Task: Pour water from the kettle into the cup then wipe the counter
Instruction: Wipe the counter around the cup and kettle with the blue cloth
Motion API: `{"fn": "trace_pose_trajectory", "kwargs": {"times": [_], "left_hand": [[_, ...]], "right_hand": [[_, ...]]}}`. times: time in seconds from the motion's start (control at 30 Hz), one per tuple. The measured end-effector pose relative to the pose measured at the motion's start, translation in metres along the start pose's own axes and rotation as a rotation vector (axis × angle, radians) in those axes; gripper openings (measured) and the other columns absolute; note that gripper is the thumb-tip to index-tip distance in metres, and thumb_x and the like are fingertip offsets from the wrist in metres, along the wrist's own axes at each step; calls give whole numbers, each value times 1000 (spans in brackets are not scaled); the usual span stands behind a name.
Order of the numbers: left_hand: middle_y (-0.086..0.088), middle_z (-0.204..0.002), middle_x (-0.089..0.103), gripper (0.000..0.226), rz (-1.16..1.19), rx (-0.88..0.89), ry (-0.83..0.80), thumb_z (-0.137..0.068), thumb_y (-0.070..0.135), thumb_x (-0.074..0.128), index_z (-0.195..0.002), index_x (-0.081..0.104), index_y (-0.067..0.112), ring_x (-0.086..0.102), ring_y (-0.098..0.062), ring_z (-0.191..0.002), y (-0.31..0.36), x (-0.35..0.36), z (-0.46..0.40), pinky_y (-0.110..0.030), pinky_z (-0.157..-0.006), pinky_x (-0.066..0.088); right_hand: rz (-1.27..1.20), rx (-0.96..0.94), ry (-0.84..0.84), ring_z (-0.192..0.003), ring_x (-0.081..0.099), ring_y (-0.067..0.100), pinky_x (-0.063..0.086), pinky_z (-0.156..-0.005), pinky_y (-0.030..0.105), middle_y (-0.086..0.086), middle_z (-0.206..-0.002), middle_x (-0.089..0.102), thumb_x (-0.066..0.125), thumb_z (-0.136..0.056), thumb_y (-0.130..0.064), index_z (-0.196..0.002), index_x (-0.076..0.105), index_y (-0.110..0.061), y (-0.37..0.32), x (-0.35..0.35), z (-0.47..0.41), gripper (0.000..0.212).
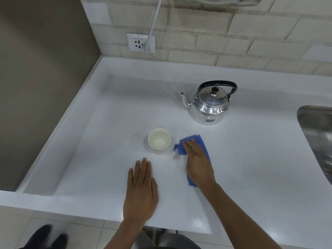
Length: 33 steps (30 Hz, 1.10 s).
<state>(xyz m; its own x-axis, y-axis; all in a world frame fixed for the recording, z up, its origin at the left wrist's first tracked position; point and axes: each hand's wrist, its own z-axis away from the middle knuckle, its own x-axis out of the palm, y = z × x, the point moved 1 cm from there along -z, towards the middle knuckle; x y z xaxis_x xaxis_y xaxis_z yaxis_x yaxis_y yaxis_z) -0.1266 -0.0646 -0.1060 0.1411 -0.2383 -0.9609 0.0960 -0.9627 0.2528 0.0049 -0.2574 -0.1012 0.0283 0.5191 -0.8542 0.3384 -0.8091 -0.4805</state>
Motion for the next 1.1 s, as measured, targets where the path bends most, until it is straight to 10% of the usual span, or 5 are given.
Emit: {"fn": "trace_pose_trajectory", "kwargs": {"times": [0.27,0.53,0.7,0.93,1.1], "left_hand": [[-15,-165,33,58,-2,-9,-23,-104,26,26,-155,39,1,29,-32,-154,-2,1,0,-52,-123,24],[-12,-166,32,58,35,-9,-24,-105,25,27,-157,37,2,26,-30,-155,-2,2,1,-52,-123,25],[-12,-166,32,58,34,-14,-23,-104,25,27,-156,38,2,25,-29,-155,-2,1,0,-52,-124,24],[-12,-166,31,58,19,-2,-13,-105,26,25,-157,36,2,26,-30,-155,-4,3,0,-47,-125,16],[-15,-164,33,57,22,7,7,-104,24,27,-155,38,0,30,-33,-153,-1,2,1,-50,-124,19]], "right_hand": [[-88,32,16,-101,61,24,51,-87,31,3,-104,63,46,-67,20,-105,66,-5,-12,-2,-56,49],[-86,-36,-124,-140,42,23,10,-116,10,1,-145,49,51,-86,7,-138,57,-10,-5,-19,19,55],[-29,65,-95,-140,39,27,22,-110,23,10,-149,48,54,-88,6,-138,56,-9,-4,-30,-31,53],[-253,-97,-47,-79,44,44,38,-84,48,23,-82,49,49,-99,-13,-82,44,0,-19,-10,13,22],[-55,-158,-139,-142,35,13,27,-118,29,-3,-146,48,52,-89,5,-137,58,-16,24,-43,15,53]]}}
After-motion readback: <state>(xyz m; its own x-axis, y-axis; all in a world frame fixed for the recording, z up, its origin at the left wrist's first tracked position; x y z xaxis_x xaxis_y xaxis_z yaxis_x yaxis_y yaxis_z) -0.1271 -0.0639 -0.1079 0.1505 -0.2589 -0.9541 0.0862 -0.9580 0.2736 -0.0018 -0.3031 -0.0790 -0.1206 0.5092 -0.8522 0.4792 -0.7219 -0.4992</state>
